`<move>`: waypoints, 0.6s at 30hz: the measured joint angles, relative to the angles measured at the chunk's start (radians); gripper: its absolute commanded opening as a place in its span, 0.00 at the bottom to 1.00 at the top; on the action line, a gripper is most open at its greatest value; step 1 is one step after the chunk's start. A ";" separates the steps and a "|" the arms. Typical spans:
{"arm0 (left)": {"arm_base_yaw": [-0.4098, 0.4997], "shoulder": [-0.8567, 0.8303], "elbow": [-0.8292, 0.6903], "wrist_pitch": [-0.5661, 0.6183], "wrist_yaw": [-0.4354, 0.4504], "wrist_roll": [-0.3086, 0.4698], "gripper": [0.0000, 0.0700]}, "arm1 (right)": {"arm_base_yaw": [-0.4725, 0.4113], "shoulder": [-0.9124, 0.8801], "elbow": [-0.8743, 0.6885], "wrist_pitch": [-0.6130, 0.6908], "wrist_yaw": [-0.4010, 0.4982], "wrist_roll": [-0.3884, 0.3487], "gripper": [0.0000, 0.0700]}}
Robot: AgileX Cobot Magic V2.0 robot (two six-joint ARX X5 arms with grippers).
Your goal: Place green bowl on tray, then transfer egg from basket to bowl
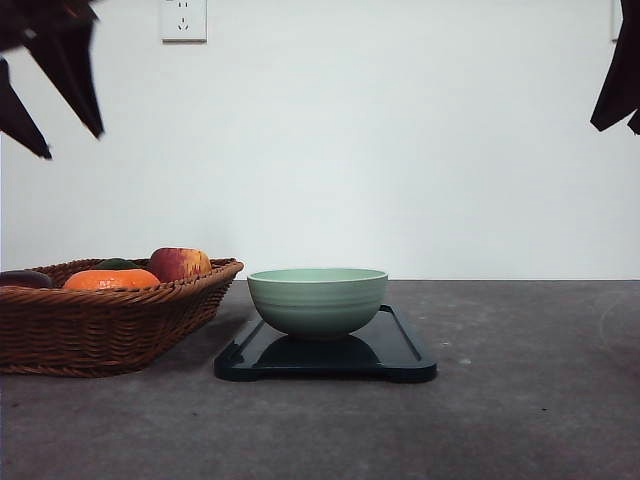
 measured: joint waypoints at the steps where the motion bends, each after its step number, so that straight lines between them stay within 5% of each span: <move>1: 0.000 0.027 0.015 0.002 -0.003 0.005 0.57 | 0.000 0.000 0.000 0.000 0.000 0.002 0.33; 18: -0.002 0.295 0.041 0.210 -0.104 0.043 0.57 | 0.000 0.000 0.000 0.031 0.000 0.054 0.33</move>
